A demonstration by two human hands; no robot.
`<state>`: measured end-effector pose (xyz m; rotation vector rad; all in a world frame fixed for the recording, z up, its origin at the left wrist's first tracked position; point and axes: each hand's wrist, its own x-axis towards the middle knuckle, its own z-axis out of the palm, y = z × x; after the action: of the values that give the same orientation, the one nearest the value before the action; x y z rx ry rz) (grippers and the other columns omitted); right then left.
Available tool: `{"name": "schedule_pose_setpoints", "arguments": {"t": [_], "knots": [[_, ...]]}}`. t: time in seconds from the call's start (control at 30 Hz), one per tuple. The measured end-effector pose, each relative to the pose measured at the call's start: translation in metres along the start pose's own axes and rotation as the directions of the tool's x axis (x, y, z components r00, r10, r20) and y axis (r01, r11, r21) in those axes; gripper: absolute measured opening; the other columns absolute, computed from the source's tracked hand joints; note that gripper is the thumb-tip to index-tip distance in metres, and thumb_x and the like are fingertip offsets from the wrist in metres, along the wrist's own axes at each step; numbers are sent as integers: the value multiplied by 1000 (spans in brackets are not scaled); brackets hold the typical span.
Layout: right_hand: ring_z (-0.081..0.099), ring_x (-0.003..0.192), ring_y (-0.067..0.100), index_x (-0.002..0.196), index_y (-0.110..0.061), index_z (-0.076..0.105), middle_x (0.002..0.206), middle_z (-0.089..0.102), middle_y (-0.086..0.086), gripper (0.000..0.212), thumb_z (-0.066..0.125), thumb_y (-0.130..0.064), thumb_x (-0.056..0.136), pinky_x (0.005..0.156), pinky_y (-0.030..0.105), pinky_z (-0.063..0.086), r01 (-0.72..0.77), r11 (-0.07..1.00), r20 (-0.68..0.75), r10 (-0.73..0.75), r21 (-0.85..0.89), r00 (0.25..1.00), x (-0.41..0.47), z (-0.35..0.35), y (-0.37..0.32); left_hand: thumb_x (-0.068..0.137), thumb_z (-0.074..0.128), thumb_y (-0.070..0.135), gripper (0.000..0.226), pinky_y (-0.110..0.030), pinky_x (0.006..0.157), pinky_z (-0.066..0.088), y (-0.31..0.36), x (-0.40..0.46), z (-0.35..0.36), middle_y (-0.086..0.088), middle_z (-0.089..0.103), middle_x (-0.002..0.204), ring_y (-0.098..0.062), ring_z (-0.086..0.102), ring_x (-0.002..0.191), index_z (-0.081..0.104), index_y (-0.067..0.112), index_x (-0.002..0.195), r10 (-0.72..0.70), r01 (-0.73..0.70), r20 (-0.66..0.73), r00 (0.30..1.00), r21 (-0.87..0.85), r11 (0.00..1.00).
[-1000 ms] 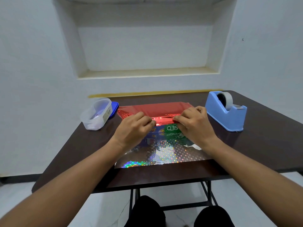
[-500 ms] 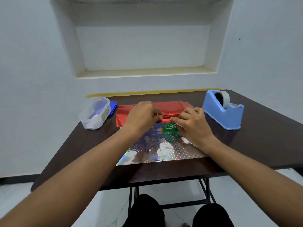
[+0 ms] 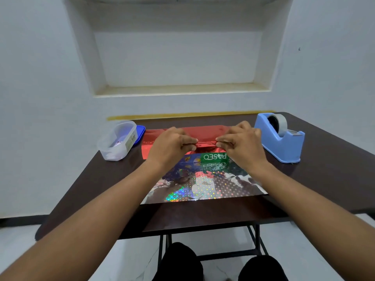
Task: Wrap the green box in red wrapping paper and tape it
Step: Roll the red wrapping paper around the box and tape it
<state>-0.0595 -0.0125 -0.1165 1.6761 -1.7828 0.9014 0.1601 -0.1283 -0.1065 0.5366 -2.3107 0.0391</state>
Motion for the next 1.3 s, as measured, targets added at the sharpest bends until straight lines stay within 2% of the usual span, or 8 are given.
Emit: {"name": "schedule_pose_setpoints", "arguments": {"t": [0.33,0.47,0.63,0.73,0.93,1.07,1.2,1.3], "knots": [[51,96,21,94,-32,84,80,67,-14,14,83,-35,81,81,38,23,-73,993,6,72,89,997,-1,5,2,79,88,26,21,-39,91,54,-32,-28,-38,5,77,100,-14,66,96,84,23,99,-339,344,57,939,-121,931],[48,97,19,96,-30,84,80,61,-17,15,83,-34,81,81,38,23,-101,987,35,98,122,995,-1,4,0,77,89,33,27,-34,88,50,-19,-13,-40,3,75,102,-19,61,99,83,26,102,-262,259,54,964,46,965],[44,97,15,97,-31,84,82,60,-17,16,82,-35,82,82,36,22,-135,976,49,129,172,990,-2,2,-4,82,83,37,28,-38,94,53,28,31,-18,0,77,106,-20,68,102,82,25,108,-72,79,99,992,-69,995],[46,98,18,100,-32,83,80,52,-21,18,82,-35,82,82,38,25,-164,973,65,156,161,986,-2,2,-5,83,80,33,22,-39,80,56,40,47,4,0,76,91,-21,68,89,83,29,104,-65,89,231,971,-95,991],[46,111,14,104,-39,81,102,66,-24,22,83,-29,84,89,44,36,-251,961,121,237,114,964,-5,-11,6,86,82,26,17,-37,76,53,31,36,37,-1,77,91,-24,62,84,84,19,101,4,-2,17,1000,-118,993],[54,113,22,100,-29,83,110,74,-11,24,81,-13,82,94,38,46,-291,937,-26,301,192,953,-13,-32,21,86,82,24,15,-34,73,53,23,37,50,0,77,91,-25,61,81,84,17,98,41,-46,-41,998,-122,991],[54,119,33,115,-15,78,128,70,2,39,76,-6,78,96,41,51,-360,933,-128,356,-12,926,-22,-69,52,85,82,24,14,-30,73,49,19,36,54,0,77,90,-26,61,79,85,16,96,62,-73,-81,995,-140,988],[44,135,35,143,-21,56,153,46,6,73,81,-23,75,101,45,47,-514,817,-13,529,-262,848,-22,-84,79,86,83,23,13,-31,73,50,19,35,53,0,77,91,-25,61,80,85,16,97,77,-88,-83,994,-140,986]]}}
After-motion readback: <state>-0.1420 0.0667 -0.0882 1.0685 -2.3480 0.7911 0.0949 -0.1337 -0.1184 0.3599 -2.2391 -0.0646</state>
